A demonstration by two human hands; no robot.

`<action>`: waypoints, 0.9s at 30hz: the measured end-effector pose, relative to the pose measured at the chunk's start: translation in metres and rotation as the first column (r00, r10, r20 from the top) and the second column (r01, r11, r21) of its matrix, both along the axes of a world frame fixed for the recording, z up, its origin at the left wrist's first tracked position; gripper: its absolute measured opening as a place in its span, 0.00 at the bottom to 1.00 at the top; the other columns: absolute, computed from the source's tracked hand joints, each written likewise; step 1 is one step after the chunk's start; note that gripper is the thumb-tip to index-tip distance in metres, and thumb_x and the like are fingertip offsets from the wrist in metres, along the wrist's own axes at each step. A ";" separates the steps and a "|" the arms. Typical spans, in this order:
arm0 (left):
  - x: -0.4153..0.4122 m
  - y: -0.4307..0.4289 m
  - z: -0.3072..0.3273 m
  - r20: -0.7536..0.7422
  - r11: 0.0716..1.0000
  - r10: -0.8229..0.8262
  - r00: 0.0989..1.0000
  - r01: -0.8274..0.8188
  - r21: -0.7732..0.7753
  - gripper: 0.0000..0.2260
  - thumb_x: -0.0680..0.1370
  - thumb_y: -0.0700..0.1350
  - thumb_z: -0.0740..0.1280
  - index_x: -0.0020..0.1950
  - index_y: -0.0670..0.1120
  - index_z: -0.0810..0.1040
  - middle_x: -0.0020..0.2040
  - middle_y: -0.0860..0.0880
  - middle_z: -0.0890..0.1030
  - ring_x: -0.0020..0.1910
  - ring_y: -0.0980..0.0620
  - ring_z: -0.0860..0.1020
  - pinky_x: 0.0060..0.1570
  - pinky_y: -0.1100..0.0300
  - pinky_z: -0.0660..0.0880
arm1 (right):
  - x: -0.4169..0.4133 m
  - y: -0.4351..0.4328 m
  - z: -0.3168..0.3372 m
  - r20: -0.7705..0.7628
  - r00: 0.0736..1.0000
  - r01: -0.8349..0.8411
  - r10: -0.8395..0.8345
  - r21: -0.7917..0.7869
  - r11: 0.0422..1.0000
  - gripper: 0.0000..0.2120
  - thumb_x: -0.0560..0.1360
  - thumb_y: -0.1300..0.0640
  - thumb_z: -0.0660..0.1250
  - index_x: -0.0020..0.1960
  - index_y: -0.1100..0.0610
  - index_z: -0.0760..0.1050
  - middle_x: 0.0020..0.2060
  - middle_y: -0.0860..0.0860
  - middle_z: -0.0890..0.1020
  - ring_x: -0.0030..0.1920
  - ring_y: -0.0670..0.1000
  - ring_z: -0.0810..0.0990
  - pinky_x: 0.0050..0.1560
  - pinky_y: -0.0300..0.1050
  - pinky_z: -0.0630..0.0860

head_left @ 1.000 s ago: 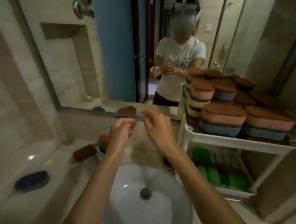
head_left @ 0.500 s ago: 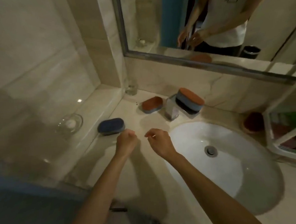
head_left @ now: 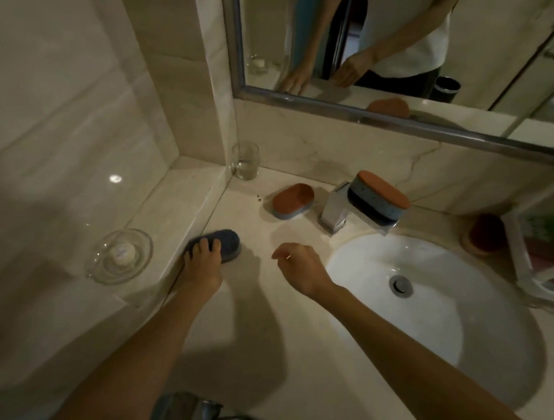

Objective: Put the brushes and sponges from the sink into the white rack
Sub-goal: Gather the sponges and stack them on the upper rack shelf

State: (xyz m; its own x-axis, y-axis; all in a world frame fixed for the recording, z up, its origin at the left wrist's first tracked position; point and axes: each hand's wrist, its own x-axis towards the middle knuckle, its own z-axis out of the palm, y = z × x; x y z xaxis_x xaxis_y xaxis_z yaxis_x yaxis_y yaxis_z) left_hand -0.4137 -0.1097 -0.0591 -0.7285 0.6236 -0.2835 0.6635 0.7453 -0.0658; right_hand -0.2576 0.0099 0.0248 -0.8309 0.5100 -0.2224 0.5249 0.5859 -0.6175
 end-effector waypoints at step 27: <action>0.091 0.122 0.116 0.684 0.343 -0.594 -0.424 -0.902 -0.262 0.17 0.71 0.48 0.64 0.57 0.42 0.73 0.56 0.36 0.74 0.51 0.36 0.78 0.50 0.45 0.77 | 0.039 0.186 0.038 0.182 0.899 0.356 -0.399 0.228 0.906 0.32 0.74 0.44 0.64 0.73 0.47 0.55 0.69 0.60 0.64 0.70 0.63 0.62 0.72 0.62 0.58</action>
State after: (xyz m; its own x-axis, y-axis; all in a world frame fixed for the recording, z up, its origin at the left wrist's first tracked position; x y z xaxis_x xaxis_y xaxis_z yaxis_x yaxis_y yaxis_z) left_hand -0.3228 0.0123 0.0569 -0.2312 0.8528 -0.4682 -0.9486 -0.0906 0.3033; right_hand -0.2186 0.1958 0.0626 -0.5084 0.8247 -0.2479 0.8384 0.4084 -0.3611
